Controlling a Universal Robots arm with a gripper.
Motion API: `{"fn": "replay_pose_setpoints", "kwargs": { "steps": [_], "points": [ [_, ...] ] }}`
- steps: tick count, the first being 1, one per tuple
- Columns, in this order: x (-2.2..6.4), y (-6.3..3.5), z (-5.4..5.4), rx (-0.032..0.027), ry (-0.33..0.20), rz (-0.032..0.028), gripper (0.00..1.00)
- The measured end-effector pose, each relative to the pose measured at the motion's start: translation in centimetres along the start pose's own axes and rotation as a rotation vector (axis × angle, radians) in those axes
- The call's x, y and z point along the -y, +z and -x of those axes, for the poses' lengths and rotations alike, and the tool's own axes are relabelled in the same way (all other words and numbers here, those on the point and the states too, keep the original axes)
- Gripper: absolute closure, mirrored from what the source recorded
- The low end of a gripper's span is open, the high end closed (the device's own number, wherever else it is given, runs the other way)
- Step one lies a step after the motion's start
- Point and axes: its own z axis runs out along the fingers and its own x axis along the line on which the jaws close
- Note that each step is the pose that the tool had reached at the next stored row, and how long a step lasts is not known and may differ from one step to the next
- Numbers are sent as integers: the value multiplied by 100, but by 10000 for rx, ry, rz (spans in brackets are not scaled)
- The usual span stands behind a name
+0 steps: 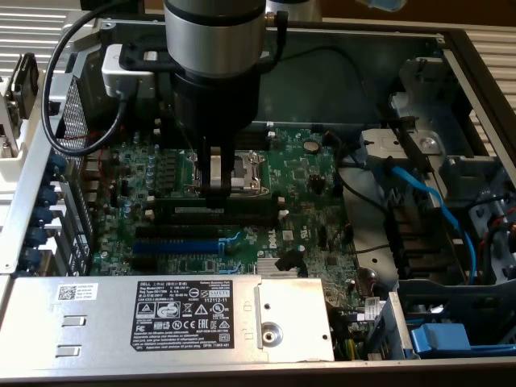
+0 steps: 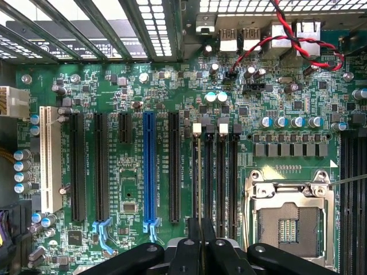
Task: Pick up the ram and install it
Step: 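Insert the ram into the slot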
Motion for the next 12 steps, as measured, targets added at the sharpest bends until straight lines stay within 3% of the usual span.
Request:
{"fn": "replay_pose_setpoints", "kwargs": {
  "steps": [8,12],
  "points": [
    [0,0,0,1,0,0,88],
    [0,0,0,1,0,0,79]
  ]
}}
